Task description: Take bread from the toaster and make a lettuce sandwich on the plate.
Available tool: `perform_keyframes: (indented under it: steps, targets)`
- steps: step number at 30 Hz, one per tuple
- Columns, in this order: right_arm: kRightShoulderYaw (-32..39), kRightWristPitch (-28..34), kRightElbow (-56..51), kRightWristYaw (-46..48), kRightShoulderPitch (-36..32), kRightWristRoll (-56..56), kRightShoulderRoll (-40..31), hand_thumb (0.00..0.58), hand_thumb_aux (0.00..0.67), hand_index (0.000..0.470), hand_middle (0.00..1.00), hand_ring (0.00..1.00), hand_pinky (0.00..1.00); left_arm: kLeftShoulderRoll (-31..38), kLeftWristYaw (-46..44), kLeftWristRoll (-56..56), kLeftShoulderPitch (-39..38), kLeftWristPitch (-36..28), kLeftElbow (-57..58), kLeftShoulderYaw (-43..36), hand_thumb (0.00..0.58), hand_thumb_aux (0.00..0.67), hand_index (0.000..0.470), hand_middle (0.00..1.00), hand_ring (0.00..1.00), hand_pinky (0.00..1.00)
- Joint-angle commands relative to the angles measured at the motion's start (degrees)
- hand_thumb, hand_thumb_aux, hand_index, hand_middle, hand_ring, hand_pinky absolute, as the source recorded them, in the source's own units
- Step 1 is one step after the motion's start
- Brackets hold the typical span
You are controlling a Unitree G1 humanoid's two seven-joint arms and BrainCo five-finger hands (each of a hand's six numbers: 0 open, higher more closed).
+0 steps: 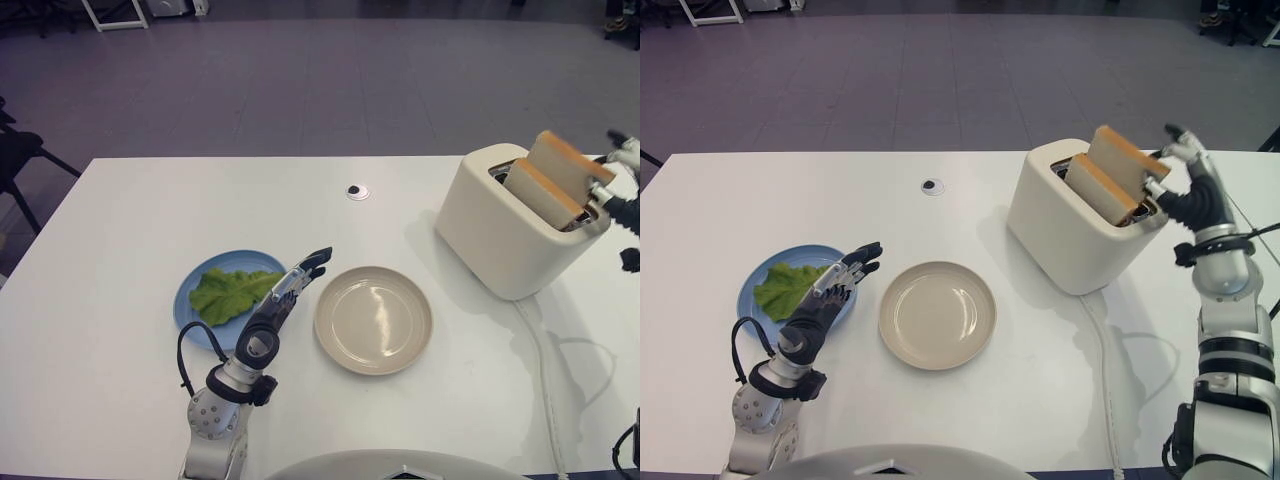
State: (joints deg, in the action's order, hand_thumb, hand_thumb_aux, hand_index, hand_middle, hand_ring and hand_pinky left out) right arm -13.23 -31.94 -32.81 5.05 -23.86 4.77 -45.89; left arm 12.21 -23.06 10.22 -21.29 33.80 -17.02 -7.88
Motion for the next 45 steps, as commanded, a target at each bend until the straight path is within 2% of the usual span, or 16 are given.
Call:
perform_keyframes:
  steps: [1, 4, 8, 12, 17, 20, 23, 27, 31, 38, 39, 40, 41, 42, 45]
  targets:
    - [-3.21, 2.27, 11.37, 3.45, -4.42, -6.57, -1.7, 0.58, 0.67, 0.47, 0.0, 0.0, 0.0, -0.06, 0.21, -0.37, 0.43, -0.28, 0.58, 0.0, 0.0, 0.0, 0.0, 0.0, 0.0, 0.0]
    - [-3.23, 6.54, 21.11, 7.67, -2.96, -12.11, -0.59, 0.58, 0.67, 0.47, 0.0, 0.0, 0.0, -0.15, 0.29, -0.53, 0.41, -0.25, 0.43, -0.12, 0.0, 0.0, 0.0, 0.0, 0.0, 0.0]
    - [4.37, 13.7, 40.44, 18.01, 7.91, -20.51, 1.94, 0.58, 0.67, 0.47, 0.0, 0.0, 0.0, -0.21, 0.4, -0.57, 0.25, -0.33, -0.02, -0.25, 0.0, 0.0, 0.0, 0.0, 0.0, 0.0]
    - [9.99, 14.09, 48.6, 20.57, 12.99, -15.98, 4.96, 0.58, 0.67, 0.47, 0.0, 0.0, 0.0, -0.08, 0.48, -0.24, 0.3, -0.36, -0.13, -0.02, 0.0, 0.0, 0.0, 0.0, 0.0, 0.0]
    - [18.33, 8.04, 46.8, 17.54, 12.93, 1.97, 10.37, 0.58, 0.67, 0.47, 0.0, 0.0, 0.0, 0.06, 0.36, 0.12, 0.72, -0.36, 0.14, 0.1, 0.0, 0.0, 0.0, 0.0, 0.0, 0.0]
    - [23.31, 3.49, 41.86, 12.7, 12.41, 15.69, 13.06, 0.58, 0.67, 0.47, 0.0, 0.0, 0.0, 0.09, 0.32, 0.2, 0.78, -0.36, 0.15, 0.06, 0.0, 0.0, 0.0, 0.0, 0.0, 0.0]
    - [26.35, 0.66, 35.57, 7.81, 10.94, 24.28, 15.14, 0.58, 0.67, 0.47, 0.0, 0.0, 0.0, -0.01, 0.34, 0.17, 0.77, -0.34, 0.14, -0.11, 0.0, 0.0, 0.0, 0.0, 0.0, 0.0]
    - [29.34, -2.84, 32.12, 3.84, 11.58, 30.56, 16.01, 0.58, 0.67, 0.47, 0.0, 0.0, 0.0, -0.12, 0.33, 0.09, 0.69, -0.44, -0.16, -0.43, 0.0, 0.0, 0.0, 0.0, 0.0, 0.0]
    - [30.53, -6.71, 32.54, 2.33, 15.76, 34.42, 12.93, 0.58, 0.67, 0.47, 0.0, 0.0, 0.0, -0.17, 0.46, -0.03, 0.35, -0.7, -0.92, -0.75, 0.0, 0.0, 0.0, 0.0, 0.0, 0.0]
    - [30.9, -12.54, 35.66, 3.73, 22.68, 34.75, 7.45, 0.58, 0.67, 0.47, 0.0, 0.0, 0.0, -0.02, 0.5, 0.14, 0.04, -1.13, -1.73, -0.85, 0.0, 0.0, 0.0, 0.0, 0.0, 0.0]
    - [31.13, -12.74, 35.48, 4.18, 22.88, 34.88, 7.14, 0.555, 0.531, 0.372, 0.0, 0.0, 0.0, -0.01, 0.5, 0.17, 0.09, -1.19, -1.73, -0.8, 0.0, 0.0, 0.0, 0.0, 0.0, 0.0]
    - [31.31, -12.83, 35.29, 4.53, 22.93, 35.0, 7.0, 0.527, 0.468, 0.328, 0.0, 0.0, 0.0, 0.0, 0.48, 0.19, 0.13, -1.25, -1.73, -0.78, 0.0, 0.0, 0.0, 0.0, 0.0, 0.0]
    - [31.59, -12.83, 34.95, 4.94, 22.93, 35.21, 6.9, 0.244, 0.16, 0.112, 0.0, 0.0, 0.0, 0.02, 0.44, 0.23, 0.2, -1.29, -1.66, -0.75, 0.0, 0.0, 0.0, 0.0, 0.0, 0.0]
    - [32.2, -12.75, 34.45, 5.94, 22.94, 34.95, 6.9, 0.0, 0.0, 0.0, 0.0, 0.0, 0.0, 0.08, 0.33, 0.32, 0.41, -1.33, -1.44, -0.69, 0.0, 0.0, 0.0, 0.0, 0.0, 0.0]
    - [34.32, -12.55, 33.24, 9.07, 23.51, 34.6, 6.6, 0.0, 0.0, 0.0, 0.0, 0.0, 0.0, 0.36, 0.44, -0.66, 0.68, -1.45, -1.08, -0.34, 0.0, 0.0, 0.0, 0.0, 0.0, 0.0]
